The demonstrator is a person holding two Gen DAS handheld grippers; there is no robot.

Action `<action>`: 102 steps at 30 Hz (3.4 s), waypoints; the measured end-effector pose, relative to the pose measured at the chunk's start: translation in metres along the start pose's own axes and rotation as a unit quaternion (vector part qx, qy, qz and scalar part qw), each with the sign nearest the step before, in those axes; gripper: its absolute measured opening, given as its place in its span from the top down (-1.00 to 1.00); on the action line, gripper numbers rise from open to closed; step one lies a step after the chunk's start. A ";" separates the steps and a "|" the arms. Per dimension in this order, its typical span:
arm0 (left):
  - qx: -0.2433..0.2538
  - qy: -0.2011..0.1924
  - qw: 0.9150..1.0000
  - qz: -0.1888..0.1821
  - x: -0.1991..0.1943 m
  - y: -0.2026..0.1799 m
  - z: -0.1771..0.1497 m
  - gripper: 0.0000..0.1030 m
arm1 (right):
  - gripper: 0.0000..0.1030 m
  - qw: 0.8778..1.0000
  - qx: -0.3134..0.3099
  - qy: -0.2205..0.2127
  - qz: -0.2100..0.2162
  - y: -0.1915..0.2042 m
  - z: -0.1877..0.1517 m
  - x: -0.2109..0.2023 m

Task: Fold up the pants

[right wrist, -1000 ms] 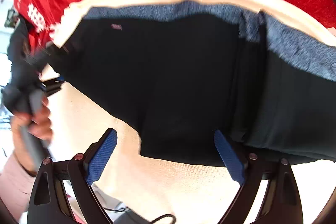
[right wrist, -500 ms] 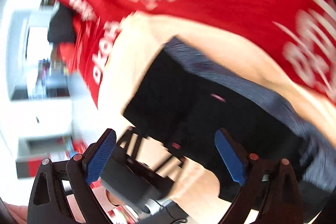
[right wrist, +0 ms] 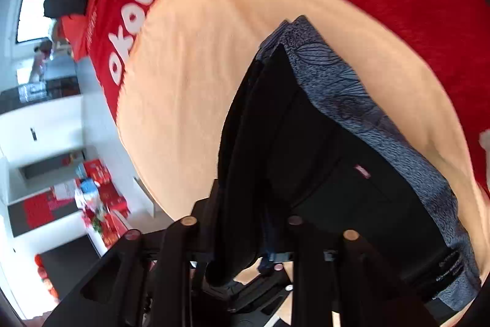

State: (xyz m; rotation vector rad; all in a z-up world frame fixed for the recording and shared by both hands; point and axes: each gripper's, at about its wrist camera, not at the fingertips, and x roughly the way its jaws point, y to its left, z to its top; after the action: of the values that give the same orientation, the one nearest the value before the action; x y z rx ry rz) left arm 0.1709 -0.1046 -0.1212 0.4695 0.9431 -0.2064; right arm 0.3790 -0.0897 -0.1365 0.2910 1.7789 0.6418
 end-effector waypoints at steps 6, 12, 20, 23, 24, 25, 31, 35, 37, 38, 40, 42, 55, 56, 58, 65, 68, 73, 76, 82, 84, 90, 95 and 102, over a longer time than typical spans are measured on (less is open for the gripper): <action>0.027 -0.049 0.998 -0.029 -0.053 -0.029 0.030 0.29 | 0.57 0.991 0.022 -0.103 0.082 -0.035 -0.058 -0.072; 0.054 -0.089 0.991 -0.080 -0.113 -0.086 0.061 0.29 | 0.56 0.966 0.052 -0.210 0.139 -0.085 -0.148 -0.139; 0.122 -0.088 0.977 -0.152 -0.151 -0.210 0.079 0.29 | 0.54 0.926 0.134 -0.304 0.182 -0.198 -0.280 -0.173; 0.152 -0.080 0.971 -0.164 -0.151 -0.262 0.074 0.29 | 0.53 0.912 0.169 -0.322 0.192 -0.245 -0.318 -0.165; 0.164 -0.077 0.969 -0.166 -0.148 -0.279 0.072 0.29 | 0.51 0.908 0.181 -0.326 0.193 -0.264 -0.331 -0.162; 0.176 -0.072 0.967 -0.167 -0.144 -0.296 0.069 0.29 | 0.51 0.906 0.191 -0.327 0.192 -0.279 -0.340 -0.158; 0.213 -0.022 0.966 -0.148 -0.108 -0.349 0.038 0.26 | 0.51 0.897 0.240 -0.311 0.202 -0.332 -0.354 -0.097; 0.214 -0.017 0.968 -0.126 -0.101 -0.351 0.030 -0.27 | 0.51 0.887 0.254 -0.316 0.220 -0.347 -0.355 -0.074; 0.200 0.001 0.970 -0.137 -0.098 -0.340 0.028 -0.56 | 0.54 0.885 0.257 -0.320 0.220 -0.346 -0.354 -0.073; 0.192 0.006 0.971 -0.141 -0.100 -0.333 0.029 -0.56 | 0.54 0.888 0.254 -0.319 0.210 -0.343 -0.354 -0.074; 0.181 0.018 0.971 -0.152 -0.106 -0.320 0.029 -0.56 | 0.54 0.899 0.248 -0.313 0.180 -0.337 -0.352 -0.078; 0.157 0.031 0.973 -0.164 -0.109 -0.300 0.029 -0.56 | 0.51 0.911 0.242 -0.306 0.138 -0.323 -0.345 -0.084; -0.022 0.089 0.990 -0.109 -0.058 -0.159 0.044 -0.56 | 0.39 0.903 0.255 -0.343 -0.035 -0.266 -0.377 -0.124; -0.022 0.099 0.989 -0.112 -0.050 -0.158 0.040 -0.56 | 0.39 0.904 0.243 -0.350 -0.030 -0.255 -0.377 -0.124; -0.023 0.104 0.987 -0.117 -0.044 -0.161 0.033 -0.56 | 0.39 0.913 0.226 -0.339 -0.026 -0.246 -0.373 -0.115; -0.033 0.129 0.980 -0.148 -0.031 -0.162 0.022 -0.98 | 0.32 0.926 0.249 -0.262 -0.108 -0.262 -0.347 -0.072; -0.024 0.122 0.981 -0.148 -0.035 -0.161 0.020 -0.98 | -0.03 0.922 0.260 -0.255 -0.131 -0.257 -0.351 -0.073; -0.026 0.140 0.977 -0.158 -0.040 -0.157 0.021 -0.98 | -0.31 0.918 0.282 -0.249 -0.129 -0.245 -0.365 -0.069; -0.021 0.157 0.974 -0.164 -0.044 -0.151 0.020 -0.98 | -0.54 0.910 0.300 -0.258 -0.122 -0.232 -0.370 -0.071; -0.002 0.187 0.965 -0.182 -0.050 -0.139 0.015 -0.98 | -0.63 0.903 0.320 -0.267 -0.106 -0.205 -0.370 -0.064; 0.005 0.194 0.963 -0.188 -0.050 -0.136 0.013 -0.98 | -0.66 0.901 0.324 -0.268 -0.104 -0.195 -0.372 -0.060; 0.020 0.204 0.958 -0.198 -0.060 -0.126 0.005 -0.98 | -0.73 0.901 0.331 -0.265 -0.088 -0.172 -0.363 -0.043; 0.022 0.208 0.957 -0.201 -0.059 -0.124 0.001 -0.98 | -0.74 0.901 0.337 -0.263 -0.075 -0.163 -0.365 -0.030; 0.011 0.224 0.956 -0.191 -0.051 -0.130 0.002 -0.98 | -0.74 0.904 0.336 -0.258 -0.062 -0.174 -0.371 -0.030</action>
State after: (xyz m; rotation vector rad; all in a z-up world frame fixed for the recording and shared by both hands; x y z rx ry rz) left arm 0.0946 -0.2217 -0.1167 0.3560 1.4786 -0.4744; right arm 0.0605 -0.3490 -0.1413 0.7358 1.4254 -0.1690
